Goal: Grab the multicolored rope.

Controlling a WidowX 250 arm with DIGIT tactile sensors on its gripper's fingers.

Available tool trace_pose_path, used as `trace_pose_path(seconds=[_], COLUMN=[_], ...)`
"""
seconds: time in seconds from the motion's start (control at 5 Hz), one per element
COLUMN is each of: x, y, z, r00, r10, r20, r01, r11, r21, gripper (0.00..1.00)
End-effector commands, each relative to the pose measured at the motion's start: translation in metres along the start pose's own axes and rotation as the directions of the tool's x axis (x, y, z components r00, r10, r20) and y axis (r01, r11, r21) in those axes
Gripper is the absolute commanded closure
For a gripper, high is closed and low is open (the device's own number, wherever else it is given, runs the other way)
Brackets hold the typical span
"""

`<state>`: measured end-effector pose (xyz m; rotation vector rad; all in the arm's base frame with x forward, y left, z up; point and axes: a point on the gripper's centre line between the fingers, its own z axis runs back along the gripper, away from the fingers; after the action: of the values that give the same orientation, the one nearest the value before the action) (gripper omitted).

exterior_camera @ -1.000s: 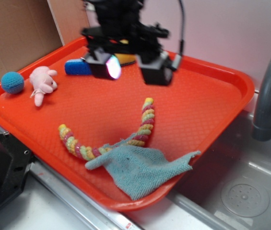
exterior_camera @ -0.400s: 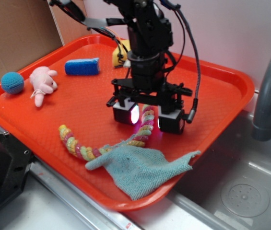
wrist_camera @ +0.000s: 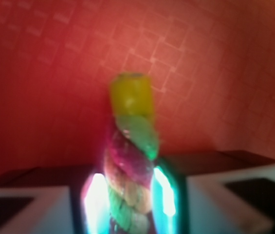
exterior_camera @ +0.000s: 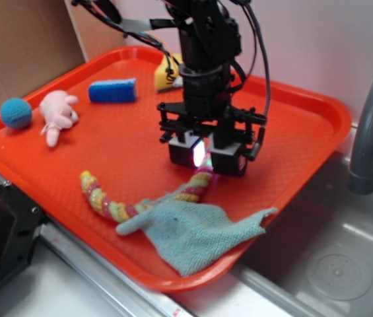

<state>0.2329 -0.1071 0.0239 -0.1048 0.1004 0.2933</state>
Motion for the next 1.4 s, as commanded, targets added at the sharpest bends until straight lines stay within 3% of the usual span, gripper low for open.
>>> trace_pose_path(seconds=[0.0,0.2,0.4,0.6,1.0,1.2], x=[0.010,-0.005,-0.017,-0.015,-0.021,-0.018], y=[0.041,0.061,0.067,0.055,0.059,0.074], z=[0.110,0.162,0.213,0.246,0.244,0.218], r00=[0.947,0.935,0.935,0.927,0.937,0.944], r10=[-0.284,-0.299,-0.286,-0.297,-0.281,-0.274], r20=[0.153,0.191,0.212,0.229,0.205,0.185], r01=[0.296,0.312,0.288,0.286,0.239,0.247], r11=[0.953,0.949,0.957,0.955,0.949,0.956], r21=[-0.062,-0.039,0.024,0.079,0.206,0.158], gripper=[1.00,1.00,1.00,1.00,1.00,1.00])
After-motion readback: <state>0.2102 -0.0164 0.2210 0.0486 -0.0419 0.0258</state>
